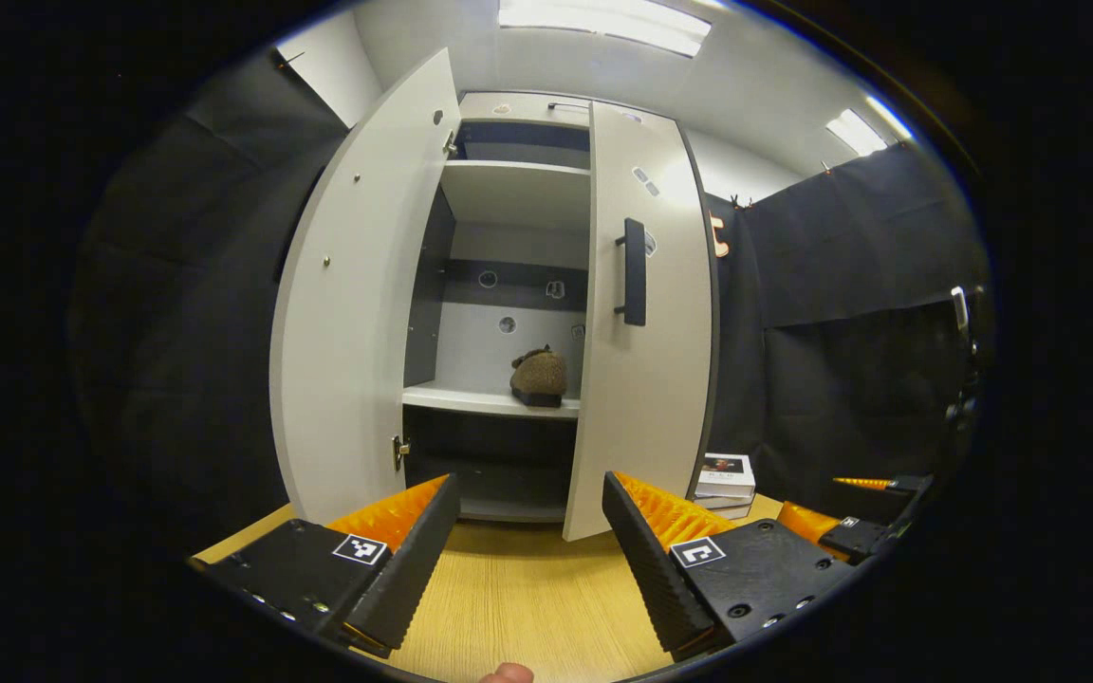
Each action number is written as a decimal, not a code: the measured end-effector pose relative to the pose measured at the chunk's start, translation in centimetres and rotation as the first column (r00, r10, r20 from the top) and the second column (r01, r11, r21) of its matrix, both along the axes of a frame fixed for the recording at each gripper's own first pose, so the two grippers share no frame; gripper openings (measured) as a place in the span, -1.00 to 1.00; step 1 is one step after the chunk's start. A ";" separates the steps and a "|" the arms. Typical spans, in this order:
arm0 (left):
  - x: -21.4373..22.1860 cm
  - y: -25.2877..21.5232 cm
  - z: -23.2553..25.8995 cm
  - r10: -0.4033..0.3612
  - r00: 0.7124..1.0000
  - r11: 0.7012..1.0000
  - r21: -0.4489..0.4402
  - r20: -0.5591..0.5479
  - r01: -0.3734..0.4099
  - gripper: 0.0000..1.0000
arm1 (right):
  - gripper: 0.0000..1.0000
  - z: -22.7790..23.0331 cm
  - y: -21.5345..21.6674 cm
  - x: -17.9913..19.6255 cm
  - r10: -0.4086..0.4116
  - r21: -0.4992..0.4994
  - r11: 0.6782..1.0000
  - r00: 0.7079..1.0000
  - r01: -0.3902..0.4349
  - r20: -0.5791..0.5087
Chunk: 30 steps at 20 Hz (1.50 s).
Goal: Grab one shoe with the right hand and put it into the shoe cabinet, grab the other shoe with the left hand and put it into the shoe cabinet; then close the right door with the right hand and the left door with the left hand.
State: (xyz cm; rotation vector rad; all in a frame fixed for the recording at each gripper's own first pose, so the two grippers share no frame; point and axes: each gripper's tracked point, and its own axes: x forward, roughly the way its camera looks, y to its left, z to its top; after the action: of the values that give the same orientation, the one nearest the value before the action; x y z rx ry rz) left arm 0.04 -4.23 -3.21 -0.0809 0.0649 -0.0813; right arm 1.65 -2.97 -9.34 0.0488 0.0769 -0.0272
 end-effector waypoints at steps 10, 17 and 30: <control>1.0 19.8 11.4 0.385 0.898 0.912 0.062 0.211 -0.406 0.87 | 1.00 1.7 0.2 0.5 0.028 -0.009 1.000 0.999 -0.028 0.022; 5.5 28.3 13.1 0.454 0.867 0.880 0.051 0.207 -0.473 0.87 | 1.00 2.5 0.3 0.2 0.035 -0.028 0.999 0.999 -0.034 0.031; 10.7 27.8 11.0 0.299 0.950 0.941 0.137 0.087 -0.309 0.84 | 1.00 4.9 0.4 1.6 0.010 -0.030 1.000 0.997 -0.008 0.081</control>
State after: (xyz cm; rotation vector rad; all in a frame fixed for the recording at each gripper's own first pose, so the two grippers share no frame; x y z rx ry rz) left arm 10.72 23.54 7.84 0.0622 -0.0070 0.2306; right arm 3.24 -2.62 -4.41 0.0200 -0.0049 -0.0174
